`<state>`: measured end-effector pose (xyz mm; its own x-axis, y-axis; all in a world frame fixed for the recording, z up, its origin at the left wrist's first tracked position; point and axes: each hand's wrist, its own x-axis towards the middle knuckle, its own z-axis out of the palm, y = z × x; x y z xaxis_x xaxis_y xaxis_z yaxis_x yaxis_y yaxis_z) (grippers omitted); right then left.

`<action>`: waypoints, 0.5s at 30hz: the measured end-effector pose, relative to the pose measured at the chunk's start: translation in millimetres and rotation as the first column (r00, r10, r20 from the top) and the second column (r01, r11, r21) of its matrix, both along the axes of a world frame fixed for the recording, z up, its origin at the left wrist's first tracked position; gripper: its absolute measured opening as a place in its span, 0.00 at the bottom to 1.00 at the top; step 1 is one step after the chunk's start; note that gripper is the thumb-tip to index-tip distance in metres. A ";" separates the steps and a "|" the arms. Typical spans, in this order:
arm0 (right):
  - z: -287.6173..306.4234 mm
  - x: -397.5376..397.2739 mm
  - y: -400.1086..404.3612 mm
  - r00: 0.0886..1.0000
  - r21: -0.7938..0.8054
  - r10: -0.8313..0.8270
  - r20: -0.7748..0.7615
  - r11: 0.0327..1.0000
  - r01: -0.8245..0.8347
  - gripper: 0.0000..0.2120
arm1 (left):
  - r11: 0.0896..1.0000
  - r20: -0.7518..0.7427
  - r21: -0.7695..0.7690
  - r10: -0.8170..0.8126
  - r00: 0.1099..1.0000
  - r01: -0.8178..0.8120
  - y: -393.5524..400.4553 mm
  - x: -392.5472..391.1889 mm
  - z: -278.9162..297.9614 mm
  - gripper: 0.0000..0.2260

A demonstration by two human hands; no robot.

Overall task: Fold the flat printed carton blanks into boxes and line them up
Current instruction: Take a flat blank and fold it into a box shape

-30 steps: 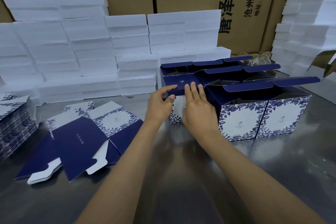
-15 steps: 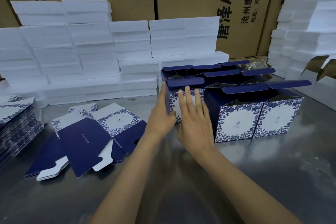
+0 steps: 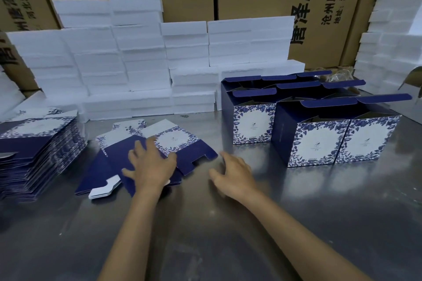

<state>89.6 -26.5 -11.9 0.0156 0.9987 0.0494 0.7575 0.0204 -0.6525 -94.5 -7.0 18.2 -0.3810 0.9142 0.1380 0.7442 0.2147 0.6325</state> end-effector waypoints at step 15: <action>13.1 -43.1 50.8 0.946 -0.038 -0.072 -0.316 0.997 0.063 0.29 | 0.961 0.307 0.192 0.136 0.942 -0.201 3.4 -42.4 -2.5 0.42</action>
